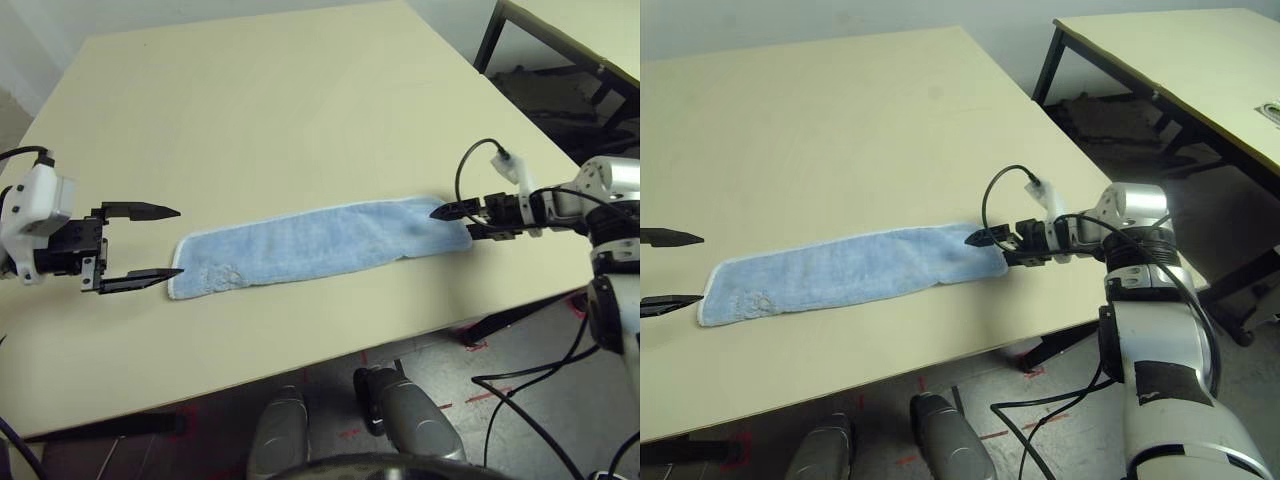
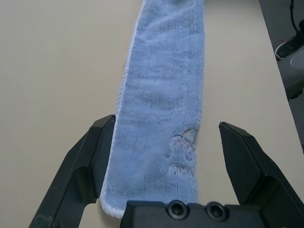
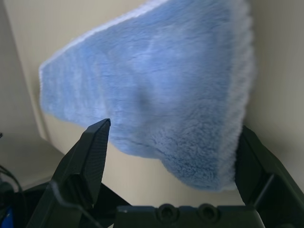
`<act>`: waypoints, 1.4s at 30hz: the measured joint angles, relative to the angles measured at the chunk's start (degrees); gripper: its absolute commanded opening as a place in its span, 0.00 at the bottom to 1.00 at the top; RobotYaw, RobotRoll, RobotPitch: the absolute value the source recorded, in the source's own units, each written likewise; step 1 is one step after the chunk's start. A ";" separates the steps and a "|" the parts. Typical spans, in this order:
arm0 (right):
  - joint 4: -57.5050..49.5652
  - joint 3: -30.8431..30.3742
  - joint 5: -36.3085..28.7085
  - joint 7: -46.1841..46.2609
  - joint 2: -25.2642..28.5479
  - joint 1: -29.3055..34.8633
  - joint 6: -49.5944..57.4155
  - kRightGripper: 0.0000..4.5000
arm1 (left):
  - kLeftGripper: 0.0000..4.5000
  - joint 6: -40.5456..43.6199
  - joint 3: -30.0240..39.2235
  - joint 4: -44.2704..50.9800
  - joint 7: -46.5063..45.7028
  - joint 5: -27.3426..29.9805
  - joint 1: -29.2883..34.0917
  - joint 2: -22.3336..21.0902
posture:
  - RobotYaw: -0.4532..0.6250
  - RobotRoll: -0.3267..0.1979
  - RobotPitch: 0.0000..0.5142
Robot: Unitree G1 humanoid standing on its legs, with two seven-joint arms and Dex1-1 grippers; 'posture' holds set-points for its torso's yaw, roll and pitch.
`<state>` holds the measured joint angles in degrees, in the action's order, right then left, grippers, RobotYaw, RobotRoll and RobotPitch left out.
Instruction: Fold the towel and set it aside.
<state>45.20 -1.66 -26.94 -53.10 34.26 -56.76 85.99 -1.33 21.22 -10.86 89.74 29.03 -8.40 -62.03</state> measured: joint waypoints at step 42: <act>-2.05 -14.46 9.38 -8.79 8.05 -4.00 -13.90 0.01 | 1.00 -1.74 -1.96 -1.09 0.07 -1.19 1.03 0.33 | 0.34 0.62 0.27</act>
<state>43.15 -16.11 -17.56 -61.88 42.31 -60.76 72.09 -3.06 19.26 -11.95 89.82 27.84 -7.37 -61.70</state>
